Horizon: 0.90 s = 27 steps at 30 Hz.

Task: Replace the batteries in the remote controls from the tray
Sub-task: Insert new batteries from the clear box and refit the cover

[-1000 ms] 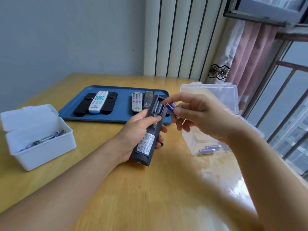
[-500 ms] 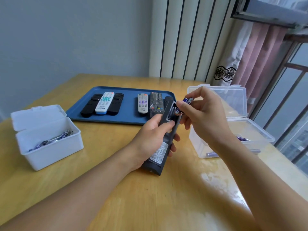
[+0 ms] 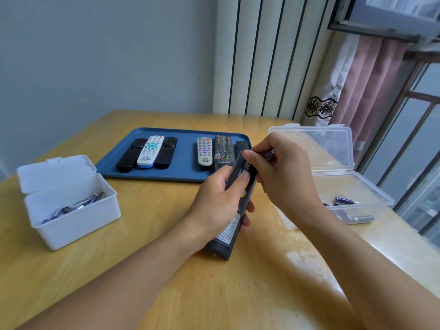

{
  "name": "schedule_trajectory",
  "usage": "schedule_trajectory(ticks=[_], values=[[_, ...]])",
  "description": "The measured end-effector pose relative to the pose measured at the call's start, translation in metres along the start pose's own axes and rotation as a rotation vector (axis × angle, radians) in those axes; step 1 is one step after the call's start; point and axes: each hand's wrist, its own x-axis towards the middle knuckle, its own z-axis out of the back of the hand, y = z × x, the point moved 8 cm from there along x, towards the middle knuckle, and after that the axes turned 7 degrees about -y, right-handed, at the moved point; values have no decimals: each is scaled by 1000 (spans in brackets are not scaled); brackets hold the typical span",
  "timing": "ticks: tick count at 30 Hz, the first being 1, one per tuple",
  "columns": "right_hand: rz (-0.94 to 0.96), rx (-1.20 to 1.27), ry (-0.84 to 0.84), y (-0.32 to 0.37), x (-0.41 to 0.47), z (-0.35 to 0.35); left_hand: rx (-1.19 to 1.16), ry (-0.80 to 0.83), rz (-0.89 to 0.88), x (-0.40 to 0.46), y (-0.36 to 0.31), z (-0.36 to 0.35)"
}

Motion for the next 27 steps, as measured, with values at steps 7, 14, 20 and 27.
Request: schedule_trajectory(ticks=[7,14,20,27], values=[[192,-154,2,18,-2,-5,-19,5,23,1,2,1],[156,-237,33,11,0,-9,-37,-1,25,2,5,0],[125,-283,102,9,1,-12,-20,-17,17,4,5,1],[3,-125,-96,4,-2,3,2,-31,-18,4,2,0]])
